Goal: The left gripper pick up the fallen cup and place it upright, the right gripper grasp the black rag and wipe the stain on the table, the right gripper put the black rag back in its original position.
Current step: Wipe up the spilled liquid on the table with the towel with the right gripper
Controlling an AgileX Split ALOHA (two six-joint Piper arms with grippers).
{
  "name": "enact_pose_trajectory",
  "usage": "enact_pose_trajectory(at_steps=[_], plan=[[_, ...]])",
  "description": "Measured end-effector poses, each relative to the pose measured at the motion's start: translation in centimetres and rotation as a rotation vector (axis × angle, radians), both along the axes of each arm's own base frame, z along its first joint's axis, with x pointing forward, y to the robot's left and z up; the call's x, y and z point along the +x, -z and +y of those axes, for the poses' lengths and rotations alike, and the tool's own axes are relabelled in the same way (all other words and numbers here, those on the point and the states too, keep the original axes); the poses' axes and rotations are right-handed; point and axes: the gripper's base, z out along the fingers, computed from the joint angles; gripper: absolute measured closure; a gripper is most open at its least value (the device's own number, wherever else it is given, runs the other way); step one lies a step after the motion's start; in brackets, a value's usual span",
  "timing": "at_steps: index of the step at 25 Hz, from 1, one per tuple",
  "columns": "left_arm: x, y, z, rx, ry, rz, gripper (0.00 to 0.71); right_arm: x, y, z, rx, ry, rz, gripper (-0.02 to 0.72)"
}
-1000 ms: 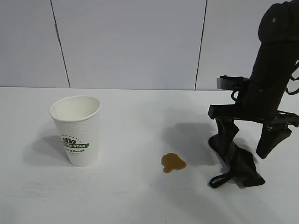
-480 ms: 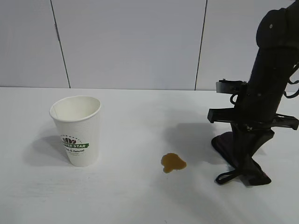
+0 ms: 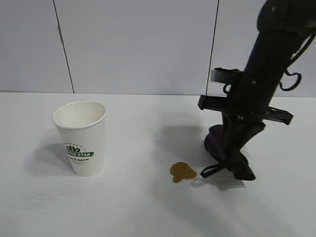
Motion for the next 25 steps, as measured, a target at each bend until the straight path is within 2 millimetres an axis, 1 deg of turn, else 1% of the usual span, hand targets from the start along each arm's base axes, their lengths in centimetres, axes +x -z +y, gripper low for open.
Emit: enact_pose_trajectory(at_steps=[2,5,6,9,13,15,17,22,25], plan=[[0.0,0.0,0.0,0.000,0.000,0.000,0.016,-0.6,-0.4,2.5,0.014,-0.056,-0.017,0.622],[0.0,0.0,0.0,0.000,0.000,0.000,0.016,-1.5,-0.8,5.6,0.035,-0.106,-0.042,0.622],[0.0,0.0,0.0,0.000,0.000,0.000,0.016,-1.8,-0.8,6.4,0.041,-0.113,-0.047,0.622],[0.0,0.0,0.0,-0.002,-0.001,0.000,0.016,-2.4,-0.8,7.9,0.052,-0.114,-0.057,0.622],[0.0,0.0,0.0,-0.002,-0.001,0.000,0.016,-2.5,-0.7,8.7,0.061,-0.114,-0.085,0.622],[0.0,0.0,0.0,-0.002,-0.001,0.000,0.016,-2.2,-0.6,8.9,0.067,-0.101,-0.108,0.622],[0.0,0.0,0.0,-0.002,-0.001,0.000,0.016,-1.9,0.0,8.9,0.066,-0.086,-0.118,0.622],[0.0,0.0,0.0,-0.002,-0.001,0.000,0.016,-1.9,2.4,9.3,0.044,-0.085,-0.076,0.622],[0.0,0.0,0.0,-0.002,-0.001,0.000,0.016,-1.8,3.0,9.3,0.032,-0.090,-0.073,0.622]])
